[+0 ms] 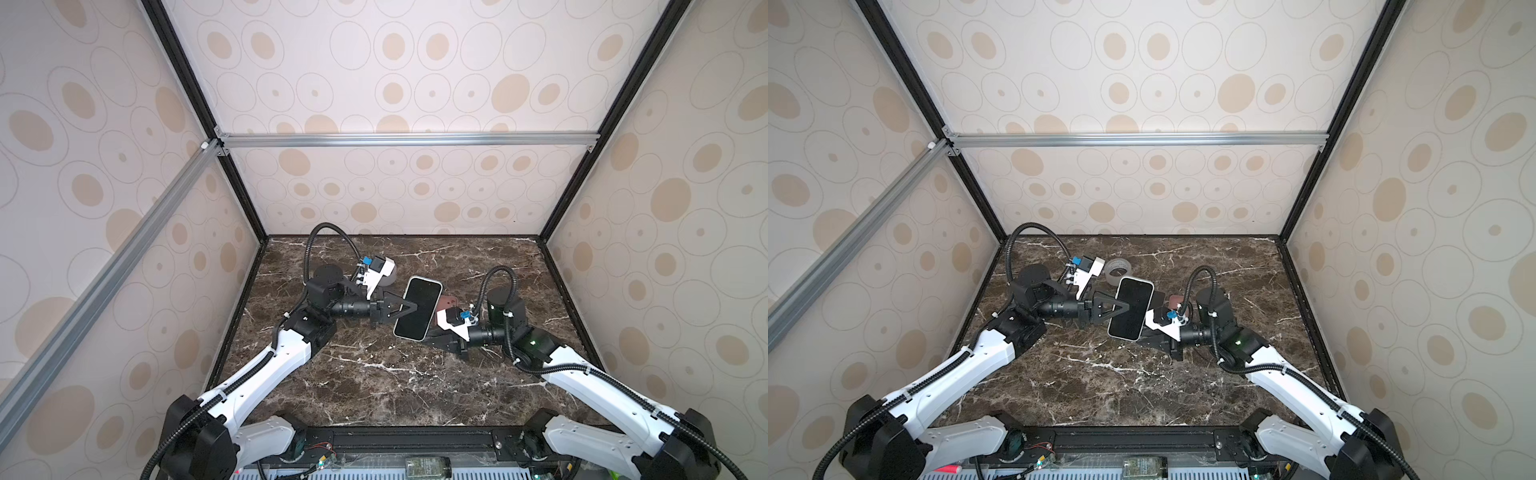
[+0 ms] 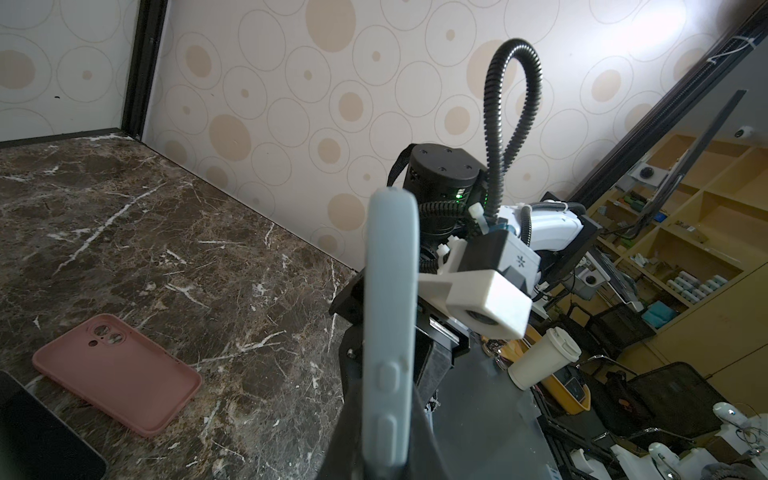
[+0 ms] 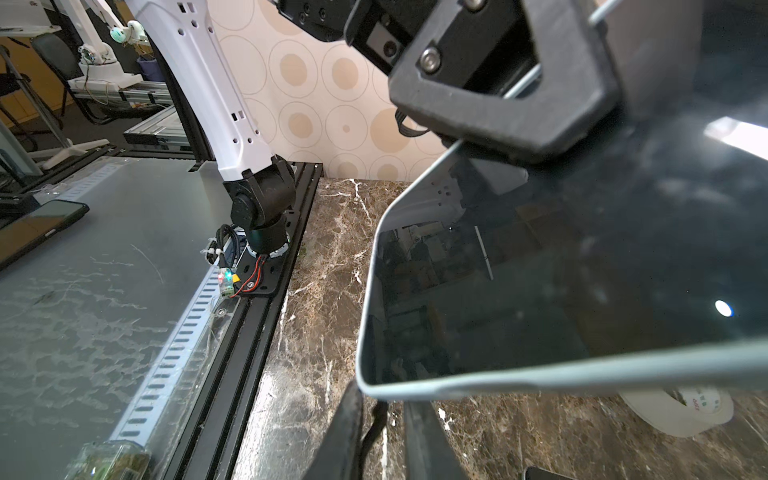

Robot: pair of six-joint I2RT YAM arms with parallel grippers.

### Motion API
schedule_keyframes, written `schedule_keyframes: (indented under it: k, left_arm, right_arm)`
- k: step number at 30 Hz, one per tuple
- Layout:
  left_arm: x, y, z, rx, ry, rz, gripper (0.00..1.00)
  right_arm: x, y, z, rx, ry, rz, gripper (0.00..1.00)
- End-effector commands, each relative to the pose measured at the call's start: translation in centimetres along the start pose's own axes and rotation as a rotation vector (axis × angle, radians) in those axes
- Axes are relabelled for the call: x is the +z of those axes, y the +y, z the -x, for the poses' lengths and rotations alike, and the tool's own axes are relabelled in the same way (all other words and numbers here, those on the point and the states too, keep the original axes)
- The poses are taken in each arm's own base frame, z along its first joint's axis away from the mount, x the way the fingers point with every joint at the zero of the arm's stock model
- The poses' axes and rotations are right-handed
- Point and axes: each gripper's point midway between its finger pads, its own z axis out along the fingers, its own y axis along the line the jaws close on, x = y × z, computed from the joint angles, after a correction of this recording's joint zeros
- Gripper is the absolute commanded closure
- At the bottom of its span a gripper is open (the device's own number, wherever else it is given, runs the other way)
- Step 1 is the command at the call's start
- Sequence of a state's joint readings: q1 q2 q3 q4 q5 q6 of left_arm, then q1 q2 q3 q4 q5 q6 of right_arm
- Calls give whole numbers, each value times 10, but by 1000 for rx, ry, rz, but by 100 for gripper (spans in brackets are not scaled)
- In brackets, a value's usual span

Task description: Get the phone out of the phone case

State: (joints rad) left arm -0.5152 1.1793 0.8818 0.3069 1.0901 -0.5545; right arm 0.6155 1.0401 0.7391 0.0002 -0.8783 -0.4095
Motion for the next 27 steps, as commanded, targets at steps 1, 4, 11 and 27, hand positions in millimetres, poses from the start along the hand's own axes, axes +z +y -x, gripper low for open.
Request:
schedule_keyframes:
  k: [1,4,11,27]
  left_arm:
    - [-2,-6,25,82,-61,0,100]
    - [-2,-5,25,81,-61,-1,100]
    - [-1,-5,24,75,-66,-9,100]
    - [-3,-9,17,89,-47,-25,100]
  right_arm:
    - [1,12,29,-88,-85,70,72]
    - [2,12,34,-83,-98,78,70]
    - [7,10,37,-68,-112,84,69]
    - [8,14,38,-42,-116,111,79]
